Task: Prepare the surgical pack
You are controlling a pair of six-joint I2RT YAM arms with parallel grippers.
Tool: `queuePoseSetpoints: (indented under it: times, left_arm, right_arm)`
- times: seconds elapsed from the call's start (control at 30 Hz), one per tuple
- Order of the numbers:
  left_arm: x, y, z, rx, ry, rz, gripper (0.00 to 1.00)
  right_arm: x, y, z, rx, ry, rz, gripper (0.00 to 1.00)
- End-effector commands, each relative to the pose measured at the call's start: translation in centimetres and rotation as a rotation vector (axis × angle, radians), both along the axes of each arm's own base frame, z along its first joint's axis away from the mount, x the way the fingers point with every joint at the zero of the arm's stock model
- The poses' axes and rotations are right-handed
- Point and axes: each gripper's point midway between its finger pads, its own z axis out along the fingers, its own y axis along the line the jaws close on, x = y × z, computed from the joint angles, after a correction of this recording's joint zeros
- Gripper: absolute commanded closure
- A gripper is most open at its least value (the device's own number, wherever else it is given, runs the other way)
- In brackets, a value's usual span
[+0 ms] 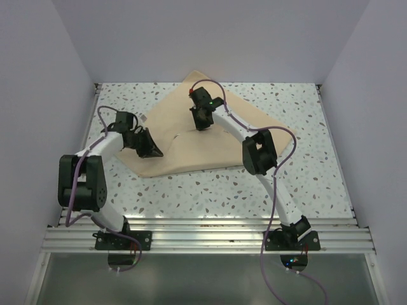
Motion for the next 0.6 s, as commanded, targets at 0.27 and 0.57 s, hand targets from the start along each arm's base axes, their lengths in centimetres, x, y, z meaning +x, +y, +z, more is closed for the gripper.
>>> queuePoseSetpoints:
  times: [0.27, 0.57]
  left_arm:
    - [-4.7, -1.6, -9.6, -0.069, 0.357, -0.042, 1.0]
    - [0.0, 0.4, -1.5, 0.071, 0.06, 0.008, 1.0]
  right_arm:
    - [-0.3, -1.2, -2.3, -0.029, 0.05, -0.029, 0.96]
    - [-0.4, -1.3, -2.4, -0.031, 0.056, -0.027, 0.96]
